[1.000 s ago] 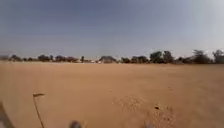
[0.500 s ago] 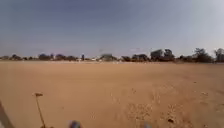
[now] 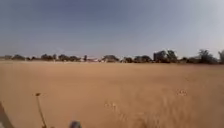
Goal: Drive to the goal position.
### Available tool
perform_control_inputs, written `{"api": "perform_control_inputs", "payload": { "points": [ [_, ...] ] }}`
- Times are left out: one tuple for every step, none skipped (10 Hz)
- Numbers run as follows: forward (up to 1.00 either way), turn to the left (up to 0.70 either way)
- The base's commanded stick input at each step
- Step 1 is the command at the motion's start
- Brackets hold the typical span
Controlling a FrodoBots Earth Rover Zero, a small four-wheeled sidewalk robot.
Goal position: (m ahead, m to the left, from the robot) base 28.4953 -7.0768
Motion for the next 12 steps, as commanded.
{"api": "perform_control_inputs", "payload": {
  "points": [
    [0.7, 0.0],
    [0.7, 0.0],
    [0.7, 0.0],
    [0.7, 0.0],
    [0.7, 0.0],
    [0.7, 0.0],
    [0.7, 0.0],
    [0.7, 0.0],
    [0.7, 0.0],
    [0.7, 0.0],
    [0.7, 0.0],
    [0.7, 0.0]
  ]
}}
